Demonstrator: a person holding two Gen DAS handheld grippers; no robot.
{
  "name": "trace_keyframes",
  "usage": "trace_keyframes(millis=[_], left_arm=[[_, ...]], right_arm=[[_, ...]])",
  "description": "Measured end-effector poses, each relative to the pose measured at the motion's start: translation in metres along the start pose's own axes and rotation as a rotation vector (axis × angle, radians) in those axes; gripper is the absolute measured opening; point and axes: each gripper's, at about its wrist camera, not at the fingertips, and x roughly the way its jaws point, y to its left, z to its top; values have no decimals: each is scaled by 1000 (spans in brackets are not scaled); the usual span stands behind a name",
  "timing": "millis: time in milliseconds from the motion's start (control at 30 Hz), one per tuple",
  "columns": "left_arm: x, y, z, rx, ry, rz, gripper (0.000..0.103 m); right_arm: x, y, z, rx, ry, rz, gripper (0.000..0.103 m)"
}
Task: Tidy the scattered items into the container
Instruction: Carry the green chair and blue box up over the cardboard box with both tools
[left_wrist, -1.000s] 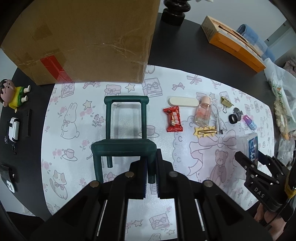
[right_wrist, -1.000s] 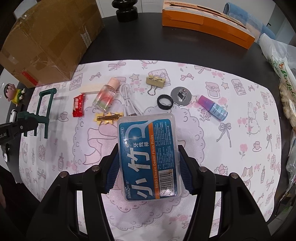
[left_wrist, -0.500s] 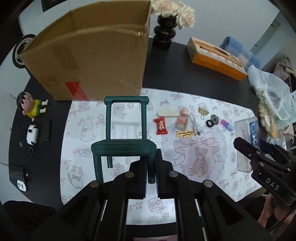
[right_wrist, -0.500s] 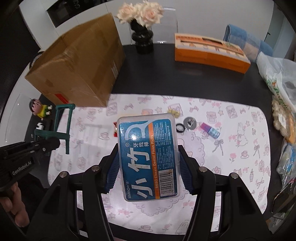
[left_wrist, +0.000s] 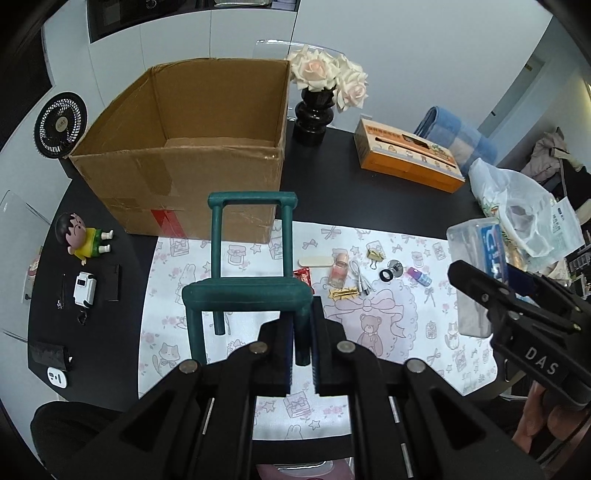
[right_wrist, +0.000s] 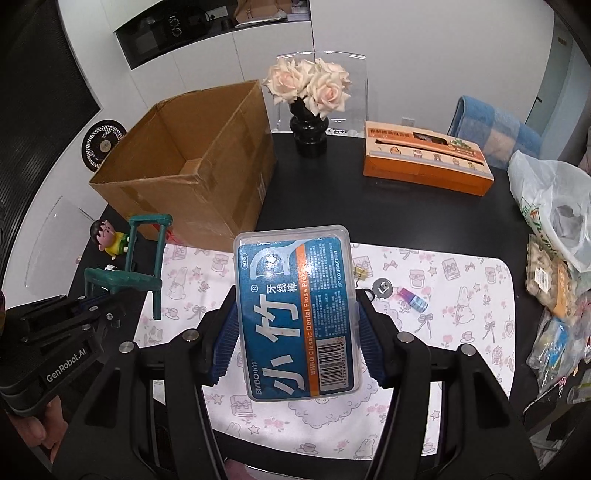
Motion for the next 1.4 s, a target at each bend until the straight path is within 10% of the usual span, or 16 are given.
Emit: trace_keyframes(millis=[967,1400], left_arm=[[-41,118,135,-106,-89,85,8],[3,177,203,-204,5,99,8]], right_arm=[[25,120,140,-117,22,94,60],[88,159,231,-109,130,72,60]])
